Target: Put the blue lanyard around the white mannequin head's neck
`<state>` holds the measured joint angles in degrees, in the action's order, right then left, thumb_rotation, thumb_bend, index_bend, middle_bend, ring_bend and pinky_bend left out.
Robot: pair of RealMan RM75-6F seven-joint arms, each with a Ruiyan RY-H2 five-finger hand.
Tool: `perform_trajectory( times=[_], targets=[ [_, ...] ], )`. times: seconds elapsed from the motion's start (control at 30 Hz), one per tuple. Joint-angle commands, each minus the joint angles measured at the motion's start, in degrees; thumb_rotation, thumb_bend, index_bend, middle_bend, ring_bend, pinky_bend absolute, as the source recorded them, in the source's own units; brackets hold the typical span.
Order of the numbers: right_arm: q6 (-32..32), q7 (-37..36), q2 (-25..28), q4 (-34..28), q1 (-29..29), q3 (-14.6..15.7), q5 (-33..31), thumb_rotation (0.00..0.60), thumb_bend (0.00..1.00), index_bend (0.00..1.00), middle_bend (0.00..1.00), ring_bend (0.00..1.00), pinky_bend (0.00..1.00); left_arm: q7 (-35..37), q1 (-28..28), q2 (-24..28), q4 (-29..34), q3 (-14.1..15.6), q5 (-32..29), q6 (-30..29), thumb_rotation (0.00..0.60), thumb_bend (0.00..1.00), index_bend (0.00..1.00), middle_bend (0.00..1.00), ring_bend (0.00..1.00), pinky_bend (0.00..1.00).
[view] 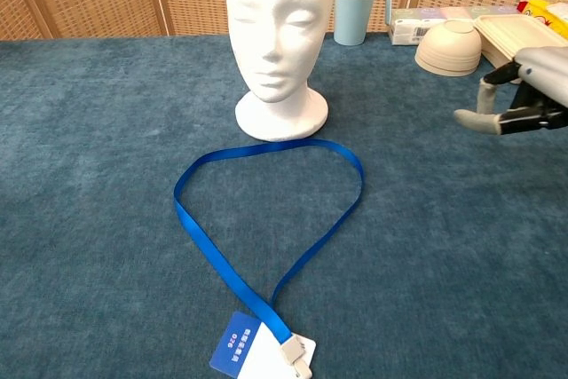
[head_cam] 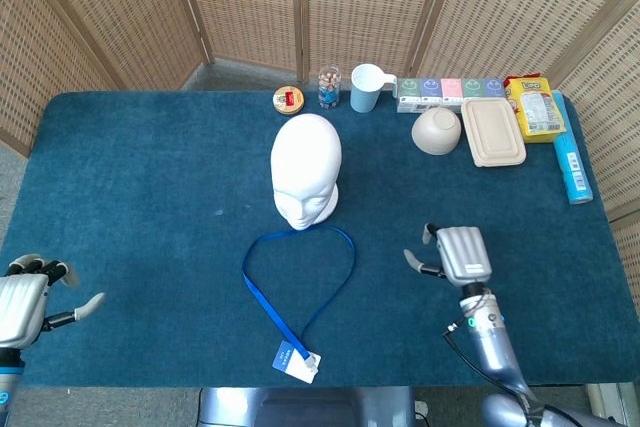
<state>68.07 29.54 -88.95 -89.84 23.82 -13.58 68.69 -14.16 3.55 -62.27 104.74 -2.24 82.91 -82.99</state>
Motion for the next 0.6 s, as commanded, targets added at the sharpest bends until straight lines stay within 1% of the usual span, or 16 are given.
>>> perform_trajectory(
  times=[0.03, 0.33, 0.6],
  targets=[
    [-0.85, 0.83, -1.19, 0.74, 1.03, -0.25, -1.32, 0.18, 0.35, 0.51, 1.0, 1.0, 1.0, -0.14, 0.22, 0.0, -0.08, -0.11, -0.08, 0.1, 0.038, 0.07, 0.56, 0.51, 0.38, 0.22],
    [-1.08, 6.69, -3.8, -0.4, 4.07, -0.91, -6.12, 0.187, 0.34, 0.51, 1.0, 1.0, 1.0, -0.16, 1.13, 0.17, -0.51, -0.66, -0.2, 0.3, 0.038, 0.07, 0.56, 0.51, 0.38, 0.22],
    [-2.25, 9.84, -5.73, -1.09, 6.95, -1.18, -9.28, 0.186, 0.33, 0.5, 1.0, 1.0, 1.0, 0.26, 1.77, 0.49, -0.99, -1.14, -0.08, 0.21, 0.044, 0.07, 0.56, 0.51, 0.38, 0.22]
  ],
)
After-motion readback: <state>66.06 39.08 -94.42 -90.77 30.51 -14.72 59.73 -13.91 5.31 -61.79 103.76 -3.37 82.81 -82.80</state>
